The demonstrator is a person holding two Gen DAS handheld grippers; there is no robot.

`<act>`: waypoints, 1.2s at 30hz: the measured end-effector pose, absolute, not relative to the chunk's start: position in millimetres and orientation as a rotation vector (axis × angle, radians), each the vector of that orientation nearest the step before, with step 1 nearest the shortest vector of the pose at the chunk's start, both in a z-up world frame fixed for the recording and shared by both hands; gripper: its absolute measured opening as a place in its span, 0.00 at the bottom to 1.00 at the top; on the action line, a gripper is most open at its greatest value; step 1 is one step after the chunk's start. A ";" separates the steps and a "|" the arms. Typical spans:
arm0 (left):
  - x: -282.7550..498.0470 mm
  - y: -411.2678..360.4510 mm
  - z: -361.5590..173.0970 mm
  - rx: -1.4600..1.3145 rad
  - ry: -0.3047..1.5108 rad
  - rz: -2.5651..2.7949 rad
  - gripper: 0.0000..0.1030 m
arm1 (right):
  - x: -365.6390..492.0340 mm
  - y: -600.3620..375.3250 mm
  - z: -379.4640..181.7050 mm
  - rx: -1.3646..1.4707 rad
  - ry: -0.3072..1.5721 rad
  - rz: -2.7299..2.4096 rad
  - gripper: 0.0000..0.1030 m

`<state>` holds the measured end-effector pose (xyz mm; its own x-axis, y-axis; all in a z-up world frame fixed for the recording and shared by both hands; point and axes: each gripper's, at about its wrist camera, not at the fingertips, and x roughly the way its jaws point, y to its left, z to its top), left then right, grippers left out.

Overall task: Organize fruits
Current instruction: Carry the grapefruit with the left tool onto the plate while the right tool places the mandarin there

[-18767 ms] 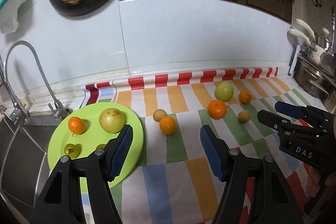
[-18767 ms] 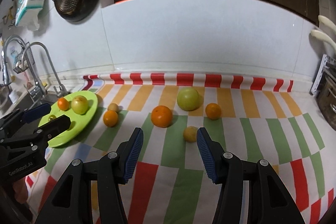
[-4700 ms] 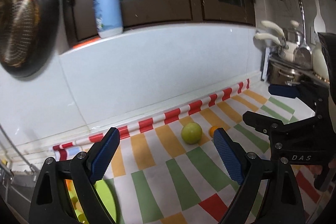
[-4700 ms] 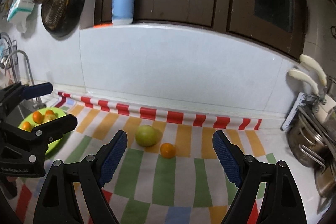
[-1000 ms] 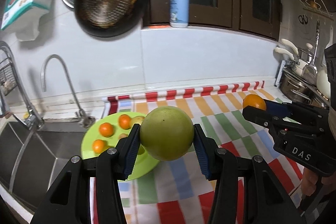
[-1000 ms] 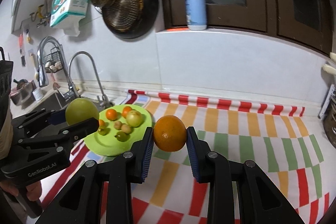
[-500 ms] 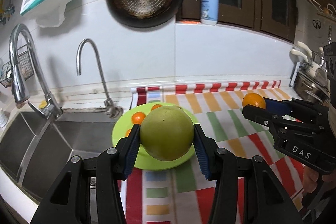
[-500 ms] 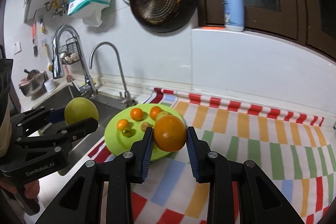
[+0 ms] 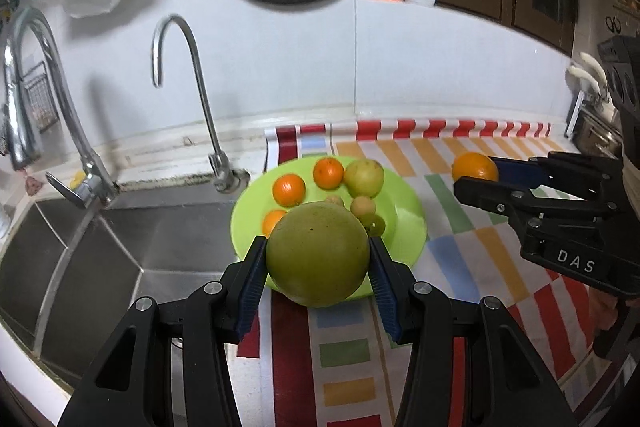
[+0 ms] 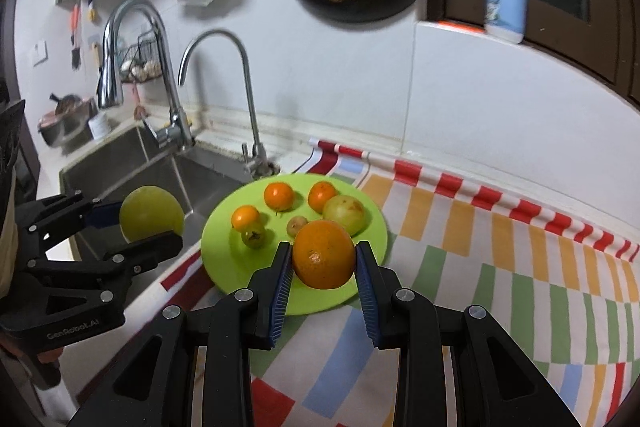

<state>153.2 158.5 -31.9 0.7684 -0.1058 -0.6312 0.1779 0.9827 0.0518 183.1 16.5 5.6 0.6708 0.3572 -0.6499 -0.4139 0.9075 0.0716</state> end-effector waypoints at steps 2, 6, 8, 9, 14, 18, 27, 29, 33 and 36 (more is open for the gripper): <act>160.8 158.4 -39.5 0.105 0.696 -0.163 0.47 | 188.3 20.4 -1.8 -0.109 0.735 0.449 0.31; 177.7 155.3 -53.5 0.106 0.734 -0.177 0.47 | 201.1 24.3 -15.9 -0.143 0.775 0.471 0.31; 183.8 153.7 -58.1 0.111 0.745 -0.184 0.47 | 210.2 24.7 -24.6 -0.151 0.799 0.482 0.31; 187.3 152.8 -60.4 0.114 0.750 -0.186 0.47 | 213.6 24.6 -28.1 -0.152 0.807 0.487 0.31; 205.8 148.8 -72.4 0.118 0.776 -0.199 0.47 | 234.7 25.1 -45.7 -0.152 0.848 0.511 0.31; 218.9 145.2 -79.2 0.119 0.788 -0.210 0.47 | 249.9 29.1 -55.6 -0.151 0.865 0.525 0.31; 236.0 143.1 -88.5 0.124 0.800 -0.255 0.47 | 270.4 36.5 -67.9 -0.146 0.874 0.515 0.31; 237.7 145.2 -91.7 0.115 0.810 -0.265 0.47 | 272.5 36.5 -70.5 -0.137 0.881 0.507 0.31; 239.1 150.5 -95.3 0.080 0.821 -0.277 0.47 | 273.1 37.2 -70.2 -0.117 0.886 0.466 0.40; 233.9 152.2 -90.4 0.070 0.794 -0.269 0.50 | 271.9 38.0 -66.9 -0.117 0.881 0.445 0.41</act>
